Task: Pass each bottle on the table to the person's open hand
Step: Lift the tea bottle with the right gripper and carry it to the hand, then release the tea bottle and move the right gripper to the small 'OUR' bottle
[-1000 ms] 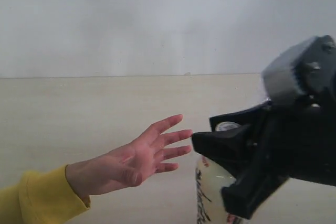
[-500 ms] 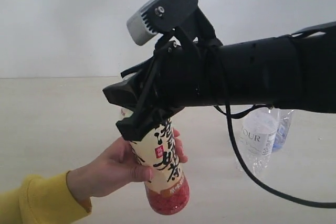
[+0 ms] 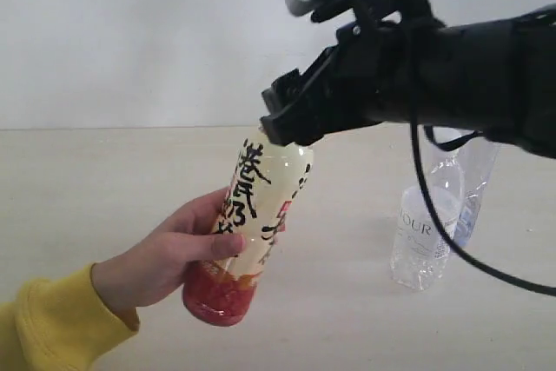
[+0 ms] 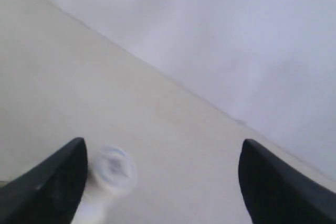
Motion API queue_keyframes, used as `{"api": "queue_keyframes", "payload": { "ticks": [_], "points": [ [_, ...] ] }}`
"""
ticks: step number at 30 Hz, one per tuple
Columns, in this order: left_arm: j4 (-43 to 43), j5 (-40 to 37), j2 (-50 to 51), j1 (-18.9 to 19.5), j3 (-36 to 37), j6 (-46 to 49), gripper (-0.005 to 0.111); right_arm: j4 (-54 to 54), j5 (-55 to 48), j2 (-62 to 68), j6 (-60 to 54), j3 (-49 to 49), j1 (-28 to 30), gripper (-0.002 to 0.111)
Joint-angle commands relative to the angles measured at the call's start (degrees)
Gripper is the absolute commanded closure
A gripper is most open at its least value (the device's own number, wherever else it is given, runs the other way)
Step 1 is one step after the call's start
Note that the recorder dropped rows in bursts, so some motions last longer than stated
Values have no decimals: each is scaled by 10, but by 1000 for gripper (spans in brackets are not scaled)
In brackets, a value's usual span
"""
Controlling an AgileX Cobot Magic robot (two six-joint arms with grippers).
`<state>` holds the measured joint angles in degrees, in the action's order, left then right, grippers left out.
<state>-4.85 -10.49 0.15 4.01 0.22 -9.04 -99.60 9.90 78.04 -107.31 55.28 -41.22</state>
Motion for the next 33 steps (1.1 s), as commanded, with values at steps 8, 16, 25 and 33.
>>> {"api": "queue_keyframes", "payload": {
  "ticks": [8, 16, 25, 33],
  "points": [
    [-1, 2, -2, 2, -2, -2, 103, -3, 190, -213, 50, -181, 1, 35],
    [-1, 2, -2, 2, -2, -2, 103, 346, 240, -213, 525, -328, 1, 35],
    [-1, 2, -2, 2, -2, -2, 103, 488, 328, -106, 675, -339, 1, 35],
    [-1, 2, -2, 2, -2, -2, 103, 531, 415, -8, 790, -339, 1, 35]
  ]
}}
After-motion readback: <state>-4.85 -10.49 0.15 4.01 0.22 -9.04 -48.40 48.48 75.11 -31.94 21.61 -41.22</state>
